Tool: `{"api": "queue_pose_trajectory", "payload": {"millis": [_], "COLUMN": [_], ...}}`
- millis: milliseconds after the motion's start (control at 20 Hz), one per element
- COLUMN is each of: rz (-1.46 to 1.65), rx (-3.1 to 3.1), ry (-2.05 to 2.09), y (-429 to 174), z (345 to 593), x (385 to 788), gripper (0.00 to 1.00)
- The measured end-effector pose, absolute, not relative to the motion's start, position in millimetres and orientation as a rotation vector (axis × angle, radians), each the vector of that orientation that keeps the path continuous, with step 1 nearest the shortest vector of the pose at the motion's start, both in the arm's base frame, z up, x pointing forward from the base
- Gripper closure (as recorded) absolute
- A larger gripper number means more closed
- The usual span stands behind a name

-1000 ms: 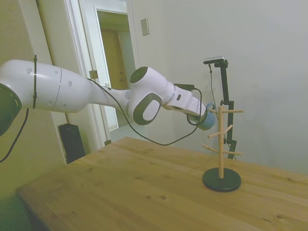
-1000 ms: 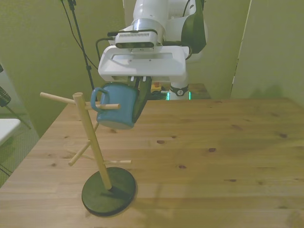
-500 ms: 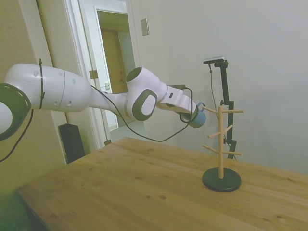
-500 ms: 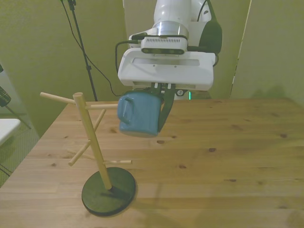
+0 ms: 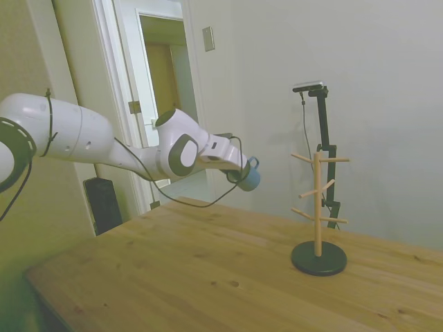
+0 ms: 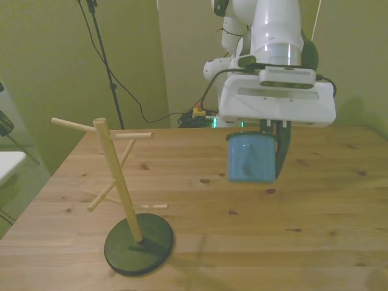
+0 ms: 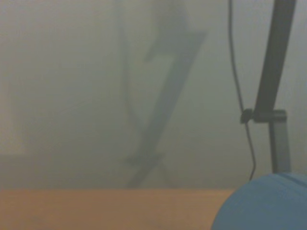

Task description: Unload the mug

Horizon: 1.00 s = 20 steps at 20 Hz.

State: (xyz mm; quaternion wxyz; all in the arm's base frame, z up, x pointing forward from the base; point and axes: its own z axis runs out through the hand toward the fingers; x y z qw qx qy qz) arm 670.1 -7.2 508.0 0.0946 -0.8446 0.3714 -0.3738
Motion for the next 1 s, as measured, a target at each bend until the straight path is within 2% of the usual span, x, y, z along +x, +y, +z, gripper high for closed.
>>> {"api": "queue_pose_trajectory", "payload": {"millis": [200,600,1000], "rz": [-0.977,-0.732,-0.429], "rx": [-2.612,-2.784,-2.888], "ry": [1.045,1.009,1.181], "y": [15,34,0], "z": [478,441,423], "x": [620,497,470], "gripper": [1.00,1.00,1.00]}}
